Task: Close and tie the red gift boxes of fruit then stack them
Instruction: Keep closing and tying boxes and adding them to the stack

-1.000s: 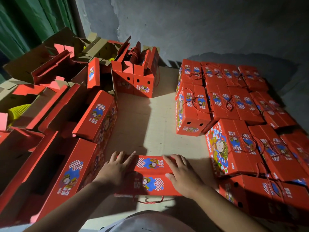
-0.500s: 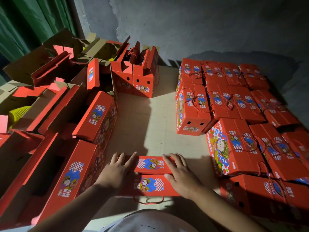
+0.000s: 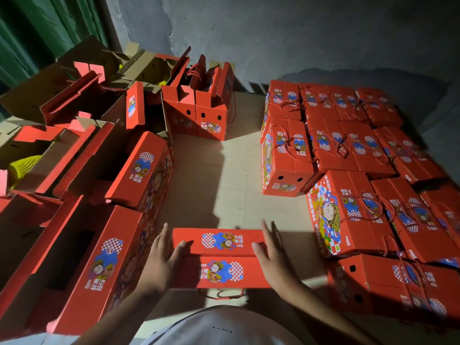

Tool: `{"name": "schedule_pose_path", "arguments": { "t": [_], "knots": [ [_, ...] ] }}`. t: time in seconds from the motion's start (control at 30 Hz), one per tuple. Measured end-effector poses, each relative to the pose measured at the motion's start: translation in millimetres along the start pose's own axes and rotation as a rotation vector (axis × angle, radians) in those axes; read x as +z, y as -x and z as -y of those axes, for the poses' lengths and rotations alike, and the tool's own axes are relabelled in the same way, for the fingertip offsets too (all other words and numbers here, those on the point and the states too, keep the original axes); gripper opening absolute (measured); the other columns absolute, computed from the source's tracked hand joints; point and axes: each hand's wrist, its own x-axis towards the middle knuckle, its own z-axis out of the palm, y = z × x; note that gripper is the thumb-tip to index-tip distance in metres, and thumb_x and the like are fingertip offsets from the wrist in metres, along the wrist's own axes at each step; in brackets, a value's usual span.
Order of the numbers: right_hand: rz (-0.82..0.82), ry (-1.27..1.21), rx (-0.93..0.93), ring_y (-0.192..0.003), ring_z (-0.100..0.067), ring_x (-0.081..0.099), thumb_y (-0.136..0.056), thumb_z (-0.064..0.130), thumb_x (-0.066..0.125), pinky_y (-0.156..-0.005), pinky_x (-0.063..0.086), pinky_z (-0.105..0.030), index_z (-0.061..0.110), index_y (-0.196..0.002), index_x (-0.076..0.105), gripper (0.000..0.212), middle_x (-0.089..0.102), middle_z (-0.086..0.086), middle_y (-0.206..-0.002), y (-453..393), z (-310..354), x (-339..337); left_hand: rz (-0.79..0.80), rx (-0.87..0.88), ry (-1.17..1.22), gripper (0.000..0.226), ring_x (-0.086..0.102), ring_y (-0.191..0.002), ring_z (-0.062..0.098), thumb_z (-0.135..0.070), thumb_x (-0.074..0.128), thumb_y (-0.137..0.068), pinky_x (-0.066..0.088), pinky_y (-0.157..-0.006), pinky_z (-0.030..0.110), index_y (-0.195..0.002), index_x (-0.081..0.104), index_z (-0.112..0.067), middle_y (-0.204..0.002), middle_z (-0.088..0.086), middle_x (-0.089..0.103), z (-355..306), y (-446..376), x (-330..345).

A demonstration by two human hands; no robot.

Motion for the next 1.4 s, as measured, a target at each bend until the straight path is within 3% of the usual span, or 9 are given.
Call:
{"name": "schedule_pose_path", "arguments": {
  "t": [0.07,0.13,0.27,0.33,0.5,0.67,0.93,1.1,1.4],
  "knots": [
    [-0.023,-0.23,0.211,-0.151,-0.013,0.029,-0.094,0.057,0.062,-0.125,0.027,-0.04,0.029,-0.161,0.026,0.081,0.027,0.006,-0.165,5,-6,6,0.033,-0.201,0.262,0.084,0.041,-0.14,0.009,-0.063,0.058,-0.088,0.037,-0.115,0.036,-0.16,0.027,-0.032,-0.16,-0.005,0.037,1,7,3],
    [0.027,-0.433,0.341,-0.128,-0.016,0.06,-0.076,0.084,0.06,-0.111,0.046,-0.047,0.028,-0.144,0.051,0.089,0.059,0.001,-0.143,9,-16,12,0.099,-0.344,0.49,0.064,0.062,-0.121,0.008,-0.063,0.059,-0.089,0.059,-0.086,0.034,-0.148,0.046,-0.044,-0.143,-0.011,0.059,1,13,8],
    [0.108,-0.578,0.366,-0.113,-0.011,0.07,-0.072,0.089,0.058,-0.097,0.057,-0.035,0.039,-0.124,0.068,0.072,0.073,0.015,-0.122,10,-29,14,0.091,-0.335,0.588,0.032,0.072,-0.1,0.003,-0.058,0.057,-0.095,0.059,-0.064,0.02,-0.124,0.066,-0.048,-0.115,-0.017,0.074,-2,20,11],
    [0.128,-0.575,0.346,-0.109,-0.011,0.072,-0.068,0.092,0.058,-0.087,0.059,-0.026,0.047,-0.12,0.068,0.069,0.074,0.015,-0.119,9,-29,12,0.092,-0.32,0.594,0.032,0.072,-0.101,0.002,-0.056,0.056,-0.096,0.059,-0.066,0.019,-0.124,0.066,-0.046,-0.114,-0.019,0.074,-6,21,10],
    [0.149,-0.616,0.373,-0.103,-0.024,0.075,-0.07,0.088,0.064,-0.087,0.061,-0.044,0.036,-0.119,0.071,0.071,0.077,0.0,-0.115,7,-30,13,0.118,-0.286,0.606,0.032,0.072,-0.108,0.011,-0.052,0.054,-0.098,0.059,-0.078,0.027,-0.125,0.066,-0.042,-0.118,-0.013,0.074,-7,21,9],
    [0.137,-0.614,0.38,-0.103,-0.011,0.074,-0.073,0.086,0.063,-0.075,0.058,-0.018,0.026,-0.125,0.069,0.08,0.076,0.01,-0.115,11,-30,13,0.127,-0.328,0.641,0.028,0.073,-0.106,0.015,-0.048,0.056,-0.097,0.061,-0.078,0.032,-0.124,0.064,-0.045,-0.117,-0.009,0.075,-6,19,10],
    [0.192,-0.597,0.375,-0.106,-0.024,0.074,-0.094,0.061,0.057,-0.09,0.06,-0.043,0.024,-0.125,0.068,0.05,0.076,-0.002,-0.116,7,-32,9,0.161,-0.339,0.663,0.026,0.071,-0.111,0.02,-0.05,0.058,-0.094,0.062,-0.083,0.045,-0.119,0.064,-0.056,-0.121,-0.005,0.074,1,12,11],
    [0.159,-0.465,0.375,-0.084,-0.008,0.076,-0.099,0.05,0.053,-0.065,0.053,-0.012,0.019,-0.114,0.072,0.039,0.079,0.008,-0.096,5,-29,6,0.182,-0.355,0.648,0.038,0.069,-0.116,0.022,-0.057,0.059,-0.09,0.055,-0.097,0.054,-0.128,0.059,-0.058,-0.127,-0.004,0.071,4,7,10],
    [0.125,-0.412,0.342,-0.074,0.005,0.071,-0.1,0.057,0.055,-0.058,0.046,-0.005,0.023,-0.103,0.074,0.038,0.077,0.017,-0.085,8,-24,4,0.209,-0.314,0.608,0.037,0.068,-0.117,0.019,-0.057,0.056,-0.092,0.055,-0.098,0.051,-0.129,0.059,-0.054,-0.125,-0.007,0.072,4,8,9]
  ]
}}
